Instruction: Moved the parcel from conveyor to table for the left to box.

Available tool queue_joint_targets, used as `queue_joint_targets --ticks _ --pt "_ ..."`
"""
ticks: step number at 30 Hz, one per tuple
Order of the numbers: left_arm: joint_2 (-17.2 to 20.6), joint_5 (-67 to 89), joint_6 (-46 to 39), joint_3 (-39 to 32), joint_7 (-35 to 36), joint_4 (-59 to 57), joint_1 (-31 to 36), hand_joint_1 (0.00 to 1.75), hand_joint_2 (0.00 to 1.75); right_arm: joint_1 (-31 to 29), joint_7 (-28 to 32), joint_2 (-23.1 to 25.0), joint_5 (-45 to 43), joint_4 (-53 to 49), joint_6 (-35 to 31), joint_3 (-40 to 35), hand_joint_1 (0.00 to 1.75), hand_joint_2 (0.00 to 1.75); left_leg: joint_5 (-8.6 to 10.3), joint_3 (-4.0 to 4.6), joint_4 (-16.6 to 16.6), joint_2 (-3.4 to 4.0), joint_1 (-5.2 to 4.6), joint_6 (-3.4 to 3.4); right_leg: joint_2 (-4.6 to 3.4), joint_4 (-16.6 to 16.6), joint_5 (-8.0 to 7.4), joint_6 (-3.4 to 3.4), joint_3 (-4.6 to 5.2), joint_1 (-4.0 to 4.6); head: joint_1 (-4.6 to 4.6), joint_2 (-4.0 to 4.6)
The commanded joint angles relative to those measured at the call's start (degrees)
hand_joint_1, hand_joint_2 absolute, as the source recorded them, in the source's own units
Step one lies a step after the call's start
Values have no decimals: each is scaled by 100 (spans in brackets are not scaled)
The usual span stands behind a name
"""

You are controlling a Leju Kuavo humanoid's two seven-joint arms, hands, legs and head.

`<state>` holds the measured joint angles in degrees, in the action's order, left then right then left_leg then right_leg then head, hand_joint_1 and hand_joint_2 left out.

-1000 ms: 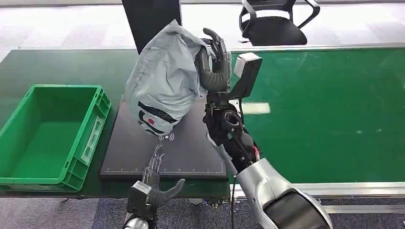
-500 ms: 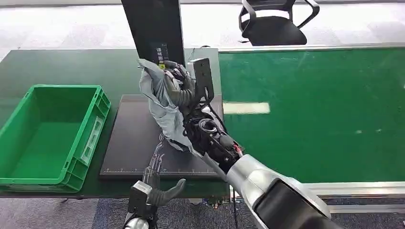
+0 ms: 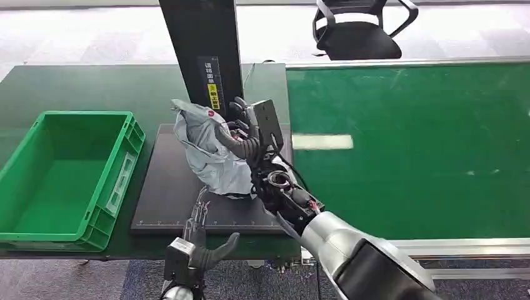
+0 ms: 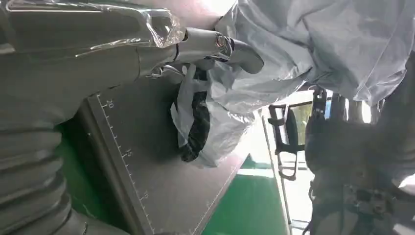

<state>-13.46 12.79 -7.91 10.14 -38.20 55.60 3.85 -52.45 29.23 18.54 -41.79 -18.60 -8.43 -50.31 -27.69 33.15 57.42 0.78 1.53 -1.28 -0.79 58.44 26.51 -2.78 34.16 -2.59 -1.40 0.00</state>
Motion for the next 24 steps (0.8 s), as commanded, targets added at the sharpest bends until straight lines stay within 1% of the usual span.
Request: queue_joint_targets --ticks 1,2,3,4,5,6,7,9,10,11,12,13,14,20,21,22,23,24 --pt "-272 229 -775 -204 -83 1454 -754 0 175 578 1071 -410 192 -893 503 1533 0 175 -4 -6 -2 -16 4 12 18 -8 5 16 -15 8 -2 0" --pt "-289 316 -999 -247 -144 1638 -835 0 175 754 1077 -438 368 -1236 552 1728 0 175 -6 -11 -4 -16 5 16 18 -12 5 23 -21 11 -2 0" --pt "-265 338 -1009 -235 -85 1871 -943 0 175 906 1077 -429 490 -1411 523 1826 0 175 -7 -10 -3 -8 4 12 11 -10 5 19 -16 9 0 0" --pt "-327 509 -1934 -317 -180 2496 -1152 0 175 1475 1077 -442 1066 -2420 588 2289 0 175 -6 -15 -7 -13 6 17 17 -14 5 26 -23 12 -4 0" --pt "-323 570 -2337 -294 -180 2839 -1269 0 175 1747 1077 -413 1293 -2819 570 2443 0 175 -6 -9 -4 -13 7 13 16 -12 5 22 -19 12 -2 0" --pt "-323 570 -2337 -294 -180 2839 -1269 0 175 1747 1077 -413 1293 -2819 570 2443 0 175 -9 -5 -2 -3 10 8 6 -10 4 19 -10 14 -2 0" --pt "-296 815 -3209 -255 -180 3853 -1588 0 175 2711 1077 -293 1903 -4020 575 2811 0 175 -10 -10 -5 -10 10 12 13 -13 7 26 -18 16 -2 0" --pt "-576 1322 -3209 -575 -180 4634 -1827 0 175 3384 1077 -230 2221 -4629 642 2923 0 175 -12 1 0 -5 17 2 8 -8 8 19 -7 20 -2 0" --pt "-654 1497 -3209 -678 -180 4937 -1898 0 175 3613 1077 -214 2314 -4837 650 2969 0 175 -17 -7 -1 -17 17 8 21 -10 16 28 -19 22 -2 0" --pt "-654 1718 -3209 -922 -180 5344 -1928 0 175 3902 1077 -170 2393 -5044 637 3080 0 175 -18 1 4 -21 22 4 23 -7 21 28 -14 25 -4 0" --pt "-654 1718 -3209 -922 -180 5344 -1928 0 175 3902 1077 -170 2393 -5044 637 3080 0 175 -22 -8 1 -36 20 7 38 -10 28 36 -27 25 -2 0" --pt "-654 1988 -3209 -960 -180 5440 -1936 0 175 4155 1077 -142 2335 -5094 748 3200 0 175 -19 2 3 -30 18 1 33 -4 27 32 -14 21 -4 0" --pt "-654 2234 -3209 -899 -180 5336 -1912 0 175 4226 1077 -103 2328 -5077 735 3319 0 175 -18 3 1 -24 18 -1 27 -5 26 32 -12 21 -4 0" --pt "-654 2234 -3209 -899 -180 5336 -1912 0 175 4226 1077 -103 2328 -5077 735 3319 0 175 -22 -7 -2 -28 19 5 33 -9 30 42 -24 24 -7 0" --pt "-436 4308 -3203 328 1067 1930 -459 0 175 4410 1028 -36 2324 -4987 954 3914 0 175 -13 -2 -10 -35 8 -3 40 -10 24 33 -19 11 -2 0" --pt "-369 4568 -3020 489 1397 1402 -118 0 175 4418 1006 -13 2381 -4974 989 3961 0 175 12 -16 -33 -98 4 5 103 -35 20 39 -55 9 -2 0" --pt "-363 4704 -2858 650 1638 871 273 0 175 4421 976 18 2443 -4951 1047 4006 0 175 11 -26 -30 -99 0 4 106 -34 23 38 -48 5 0 0" --pt "-403 4706 -2960 693 1741 528 512 0 175 4420 970 49 2482 -4931 1075 4044 0 175 4 -24 -17 -85 -3 -2 89 -19 26 30 -36 -1 -4 0"
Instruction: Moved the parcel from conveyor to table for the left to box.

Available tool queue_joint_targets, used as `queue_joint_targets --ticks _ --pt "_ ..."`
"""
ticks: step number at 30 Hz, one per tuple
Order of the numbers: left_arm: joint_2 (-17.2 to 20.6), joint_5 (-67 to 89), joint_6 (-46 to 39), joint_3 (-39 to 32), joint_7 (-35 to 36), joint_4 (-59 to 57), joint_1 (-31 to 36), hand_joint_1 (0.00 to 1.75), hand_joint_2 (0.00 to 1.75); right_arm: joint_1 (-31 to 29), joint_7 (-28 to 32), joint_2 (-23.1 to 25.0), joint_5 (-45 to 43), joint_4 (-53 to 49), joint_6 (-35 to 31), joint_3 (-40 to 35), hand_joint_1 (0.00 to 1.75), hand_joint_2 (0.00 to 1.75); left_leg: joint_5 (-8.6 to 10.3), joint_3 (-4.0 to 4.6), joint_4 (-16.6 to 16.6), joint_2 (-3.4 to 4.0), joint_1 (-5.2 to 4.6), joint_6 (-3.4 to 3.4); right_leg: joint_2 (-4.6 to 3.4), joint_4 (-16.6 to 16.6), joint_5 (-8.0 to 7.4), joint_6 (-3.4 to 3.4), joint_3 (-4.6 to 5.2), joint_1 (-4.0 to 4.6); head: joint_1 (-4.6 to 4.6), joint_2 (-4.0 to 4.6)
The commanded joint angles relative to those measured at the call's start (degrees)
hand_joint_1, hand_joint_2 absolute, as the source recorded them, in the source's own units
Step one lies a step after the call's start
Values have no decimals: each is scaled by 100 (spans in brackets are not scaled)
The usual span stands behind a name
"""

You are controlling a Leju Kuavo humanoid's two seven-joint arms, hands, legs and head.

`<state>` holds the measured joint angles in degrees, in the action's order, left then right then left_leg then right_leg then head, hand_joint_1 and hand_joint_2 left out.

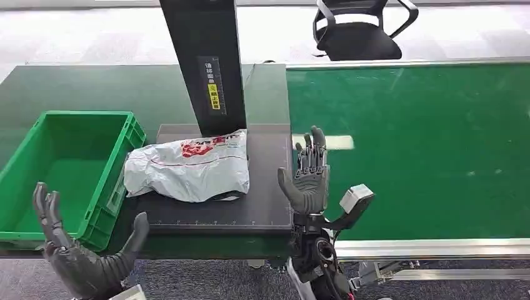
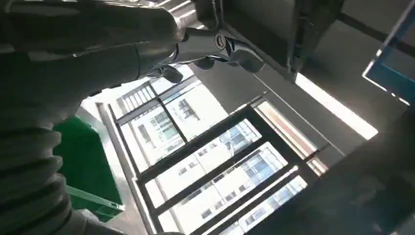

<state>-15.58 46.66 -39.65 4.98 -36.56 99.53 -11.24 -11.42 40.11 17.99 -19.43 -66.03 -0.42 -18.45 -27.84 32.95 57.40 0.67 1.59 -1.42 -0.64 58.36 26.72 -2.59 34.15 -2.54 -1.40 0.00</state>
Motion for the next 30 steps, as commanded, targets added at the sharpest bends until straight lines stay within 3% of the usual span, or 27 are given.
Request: queue_joint_targets --ticks 1,5,13,21,30 --pt "-174 1494 278 1307 1701 -4184 2236 0 175 326 -123 125 270 -182 289 877 0 175 29 -1 -18 -93 -8 18 97 -18 1 19 -45 -3 -9 0" --pt "-176 1755 670 1550 2116 -5298 3016 0 175 327 -200 145 307 -96 448 938 0 175 22 -5 -6 -51 -2 13 64 -8 -11 24 -37 2 2 0" --pt "-45 1476 812 1466 2095 -7065 4096 0 175 144 -198 171 295 388 693 1093 0 175 16 -12 -5 -23 2 13 33 -6 -15 26 -38 7 -2 0" --pt "148 1186 1042 1219 2065 -7536 4710 0 175 283 -212 154 217 388 837 1069 0 175 13 -5 -3 -8 3 9 12 0 -17 24 -28 7 -4 0" --pt "248 1255 1248 1213 2227 -7810 4895 0 175 355 -256 183 63 317 963 1096 0 175 13 -13 -13 -4 4 16 8 -10 -20 35 -36 11 -4 0"
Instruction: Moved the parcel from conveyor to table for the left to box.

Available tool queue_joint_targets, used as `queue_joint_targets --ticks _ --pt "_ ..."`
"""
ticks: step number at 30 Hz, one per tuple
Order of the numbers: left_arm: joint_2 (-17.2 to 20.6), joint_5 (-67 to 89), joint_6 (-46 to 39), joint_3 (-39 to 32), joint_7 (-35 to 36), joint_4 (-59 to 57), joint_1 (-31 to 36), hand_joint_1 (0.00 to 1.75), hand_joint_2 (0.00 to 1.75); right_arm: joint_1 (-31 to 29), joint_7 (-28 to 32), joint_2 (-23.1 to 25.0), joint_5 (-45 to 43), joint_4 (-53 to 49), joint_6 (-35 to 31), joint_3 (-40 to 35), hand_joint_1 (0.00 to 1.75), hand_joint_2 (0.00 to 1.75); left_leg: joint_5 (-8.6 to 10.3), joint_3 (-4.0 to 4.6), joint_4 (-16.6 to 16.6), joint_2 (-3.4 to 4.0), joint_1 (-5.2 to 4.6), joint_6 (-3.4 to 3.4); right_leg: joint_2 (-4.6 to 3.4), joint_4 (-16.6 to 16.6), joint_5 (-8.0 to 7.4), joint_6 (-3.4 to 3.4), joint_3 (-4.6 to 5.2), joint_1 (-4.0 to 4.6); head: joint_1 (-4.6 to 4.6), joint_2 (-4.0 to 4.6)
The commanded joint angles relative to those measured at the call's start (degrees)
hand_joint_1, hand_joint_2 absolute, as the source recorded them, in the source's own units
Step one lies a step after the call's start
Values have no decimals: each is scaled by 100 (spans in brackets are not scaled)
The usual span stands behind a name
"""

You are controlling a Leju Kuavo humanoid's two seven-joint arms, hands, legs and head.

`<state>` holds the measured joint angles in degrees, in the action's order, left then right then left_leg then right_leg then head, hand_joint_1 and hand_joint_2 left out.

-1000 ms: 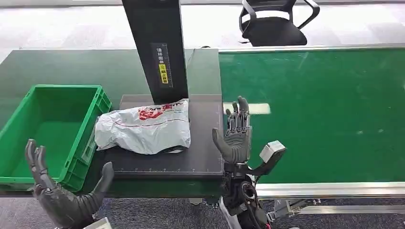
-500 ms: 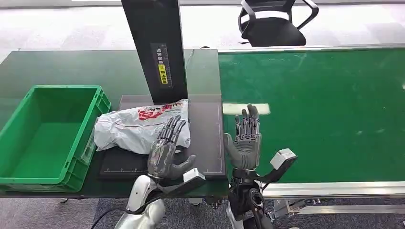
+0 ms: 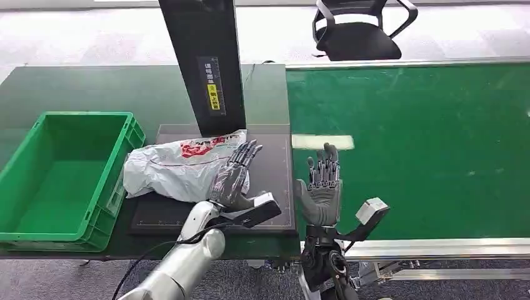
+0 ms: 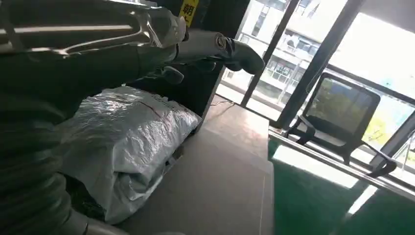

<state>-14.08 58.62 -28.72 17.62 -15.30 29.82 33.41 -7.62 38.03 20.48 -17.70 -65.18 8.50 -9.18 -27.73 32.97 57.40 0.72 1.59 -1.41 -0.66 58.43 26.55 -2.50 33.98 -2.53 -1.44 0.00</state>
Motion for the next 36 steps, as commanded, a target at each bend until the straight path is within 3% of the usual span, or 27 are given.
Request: queue_joint_targets --ticks 1,13,28,29,30,33,36 --pt "97 59 155 -51 101 -839 430 0 175 -25 -48 -66 -110 232 71 169 0 175 0 -8 -6 -8 2 9 9 -8 1 16 -11 6 0 0" --pt "704 222 164 -511 556 -946 242 0 175 299 -175 -86 -162 -5 174 284 0 175 3 -17 -17 -2 5 13 3 -17 -4 27 -17 11 0 0" --pt "792 163 317 -893 389 -1073 -116 5 175 166 -241 -48 -181 208 188 228 0 175 1 -32 -18 12 2 8 -12 -12 -4 18 -30 6 0 0" --pt "767 144 267 -950 277 -1037 -137 96 175 121 -241 -48 -178 275 162 221 0 175 4 -38 -26 13 3 12 -12 -20 -9 26 -35 9 -2 0" --pt "745 113 248 -1011 156 -1006 -153 143 175 96 -241 -48 -177 320 135 212 0 175 0 -40 -18 11 3 9 -11 -12 -3 18 -39 7 0 0" --pt "693 52 172 -1094 -82 -893 -199 171 175 71 -241 -48 -190 407 97 195 0 175 3 -42 -20 10 4 12 -9 -16 -6 22 -41 9 -2 0" --pt "653 -18 113 -1139 -258 -776 -250 175 175 74 -217 -48 -209 480 131 209 0 175 11 -46 -39 5 7 21 -2 -37 -15 39 -46 16 -2 0"
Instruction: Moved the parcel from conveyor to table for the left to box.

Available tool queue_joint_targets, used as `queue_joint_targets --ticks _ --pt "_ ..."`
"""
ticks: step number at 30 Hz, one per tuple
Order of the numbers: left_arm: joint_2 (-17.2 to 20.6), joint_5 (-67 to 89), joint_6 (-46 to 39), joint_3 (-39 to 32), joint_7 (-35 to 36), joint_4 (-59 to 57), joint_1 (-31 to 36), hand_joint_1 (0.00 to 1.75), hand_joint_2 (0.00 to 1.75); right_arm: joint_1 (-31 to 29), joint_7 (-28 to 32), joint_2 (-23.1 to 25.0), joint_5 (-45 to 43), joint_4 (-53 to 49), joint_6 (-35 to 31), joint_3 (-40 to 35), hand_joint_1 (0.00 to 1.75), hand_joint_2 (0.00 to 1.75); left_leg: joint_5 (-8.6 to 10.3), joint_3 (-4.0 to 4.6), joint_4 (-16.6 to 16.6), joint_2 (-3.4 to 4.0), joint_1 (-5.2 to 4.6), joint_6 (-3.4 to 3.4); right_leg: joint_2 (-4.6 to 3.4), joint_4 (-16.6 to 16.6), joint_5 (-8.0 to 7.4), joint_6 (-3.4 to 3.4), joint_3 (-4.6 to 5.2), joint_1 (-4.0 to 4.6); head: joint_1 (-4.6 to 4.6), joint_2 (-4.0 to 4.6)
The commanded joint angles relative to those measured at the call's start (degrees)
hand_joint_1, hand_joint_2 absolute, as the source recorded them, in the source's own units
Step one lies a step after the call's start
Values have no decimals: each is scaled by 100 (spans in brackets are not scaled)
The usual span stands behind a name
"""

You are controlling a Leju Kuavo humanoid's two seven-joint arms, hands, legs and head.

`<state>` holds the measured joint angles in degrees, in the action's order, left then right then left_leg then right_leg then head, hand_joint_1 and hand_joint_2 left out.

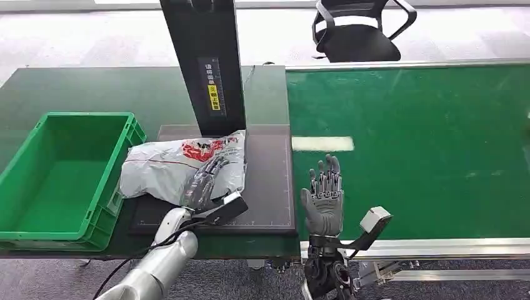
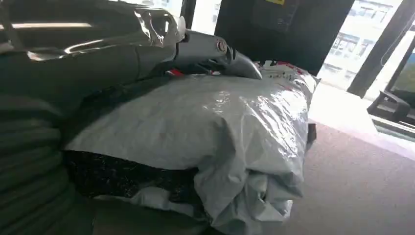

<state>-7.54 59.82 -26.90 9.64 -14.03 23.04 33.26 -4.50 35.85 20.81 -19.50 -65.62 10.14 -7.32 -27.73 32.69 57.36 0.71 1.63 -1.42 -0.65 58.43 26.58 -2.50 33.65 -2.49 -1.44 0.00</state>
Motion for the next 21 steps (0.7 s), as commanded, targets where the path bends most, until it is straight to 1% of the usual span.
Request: queue_joint_targets --ticks 1,2,3,4,5,6,7,8,10,11,13,14,15,16,17,18,19,20,21 --pt "-9 -166 -97 -353 -455 -58 -254 175 175 -239 8 -81 -30 539 -24 27 0 175 0 -10 -9 -1 -1 9 0 -9 -2 14 -8 3 -2 0" --pt "-9 -166 -97 -353 -455 -58 -254 175 175 -239 8 -81 -30 539 -24 27 0 175 2 -13 -16 0 2 14 0 -19 -6 23 -12 7 0 0" --pt "-32 -226 -194 -367 -614 48 -301 175 175 -251 26 -81 -30 579 -7 42 0 175 4 -15 -21 0 1 17 1 -24 -8 28 -13 8 -2 0" --pt "-38 -252 -242 -373 -670 86 -317 175 175 -253 31 -81 -30 586 -6 45 0 175 0 -12 -12 0 0 11 -1 -14 -3 18 -11 4 0 0" --pt "-48 -283 -292 -378 -729 139 -336 175 175 -253 35 -81 -30 591 -9 48 0 175 3 -15 -19 0 0 15 -1 -21 -7 24 -14 6 0 0" --pt "-71 -398 -422 -413 -922 242 -369 175 175 -245 40 -81 -30 587 -27 55 0 175 0 -10 -11 -1 0 11 0 -12 -3 16 -10 3 -2 0" --pt "-90 -464 -515 -435 -1041 317 -389 175 175 -233 43 -81 -30 576 -36 59 0 175 3 -11 -17 -2 1 15 2 -20 -6 23 -12 7 0 0" --pt "-104 -469 -498 -429 -1036 330 -376 175 175 -220 46 -81 -33 568 -32 62 0 175 0 -6 -7 -4 -1 10 3 -9 -1 13 -6 2 0 0" --pt "-172 -829 -891 -448 -1536 725 -514 175 175 -161 46 -81 -30 494 -93 61 0 175 7 -8 -19 -9 2 18 9 -23 -7 27 -10 8 0 0" --pt "-193 -837 -871 -423 -1516 774 -517 175 175 -145 48 -81 -32 483 -90 62 0 175 3 -1 -10 -12 0 13 12 -13 -1 19 -3 4 -2 0" --pt "-325 -1553 -1310 -462 -2359 1746 -821 175 175 -131 48 -81 -29 460 -138 52 0 175 2 8 -6 -15 1 13 15 -11 0 19 5 6 0 0" --pt "-297 -1743 -1310 -270 -2323 2347 -1028 175 175 -137 51 -81 -45 471 -160 47 0 175 2 8 -8 -15 3 17 16 -16 -1 23 7 9 -2 0" --pt "-367 -1915 -1310 -377 -2597 3149 -1304 175 175 -156 53 -81 -55 501 -170 48 0 175 1 18 -3 -15 1 14 16 -9 1 19 16 6 0 0" --pt "-354 -2032 -1310 -314 -2597 3623 -1460 175 175 -169 56 -81 -59 521 -176 51 0 175 -1 25 2 -8 0 10 9 -4 2 13 25 4 0 0" --pt "-228 -2084 -1310 -54 -2376 3995 -1638 175 175 -212 70 -81 -76 589 -168 63 0 175 -4 22 0 -4 4 14 6 -9 2 20 23 9 0 0" --pt "-251 -2213 -1310 -106 -2502 4211 -1694 175 175 -221 78 -81 -79 599 -166 68 0 175 -4 25 2 -4 3 11 4 -5 2 16 26 7 -4 0" --pt "-238 -2449 -1310 -152 -2597 4936 -1879 175 175 -259 93 -81 -88 631 -164 74 0 175 -4 21 -3 -4 4 15 5 -10 2 25 24 10 2 0" --pt "-209 -2526 -1310 -150 -2597 5341 -1978 175 175 -281 98 -81 -93 646 -163 78 0 175 -5 29 1 1 3 10 2 -5 2 16 34 7 -2 0" --pt "-125 -2693 -1310 -108 -2597 5693 -2072 175 175 -316 100 -81 -96 668 -171 84 0 175 -8 23 0 5 5 15 -2 -8 4 26 29 11 -2 0"
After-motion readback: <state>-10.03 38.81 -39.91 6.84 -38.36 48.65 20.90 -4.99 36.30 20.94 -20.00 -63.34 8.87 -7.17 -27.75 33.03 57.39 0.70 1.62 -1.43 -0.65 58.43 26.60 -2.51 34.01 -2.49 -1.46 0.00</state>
